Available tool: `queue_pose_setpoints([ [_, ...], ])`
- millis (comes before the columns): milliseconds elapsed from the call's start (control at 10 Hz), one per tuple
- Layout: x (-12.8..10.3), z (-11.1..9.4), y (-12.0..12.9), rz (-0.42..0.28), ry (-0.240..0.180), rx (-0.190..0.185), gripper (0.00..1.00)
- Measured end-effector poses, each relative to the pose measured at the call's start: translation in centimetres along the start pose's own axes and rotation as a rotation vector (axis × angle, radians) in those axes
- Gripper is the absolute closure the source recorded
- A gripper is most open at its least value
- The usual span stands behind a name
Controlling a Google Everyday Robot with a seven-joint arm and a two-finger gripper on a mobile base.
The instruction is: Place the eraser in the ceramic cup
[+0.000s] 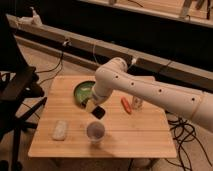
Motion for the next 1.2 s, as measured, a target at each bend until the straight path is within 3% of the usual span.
queue_pose_setpoints([
  [200,1.0,0.3,0.5,-0.006,0.010,-0.005,1.00],
  [400,2.8,0.6,2.7,-0.019,0.018,-0.019,0.98],
  [600,4.8,0.8,5.2,-0.025,0.025,-0.039,0.84],
  [800,6.2,1.4,7.7,-0.027,0.029,-0.072,0.64],
  [1000,6.9,2.2,8.4,-0.020,0.035,-0.100,0.44],
  [1200,7.1,2.0,7.7,0.003,0.033,-0.098,0.26],
])
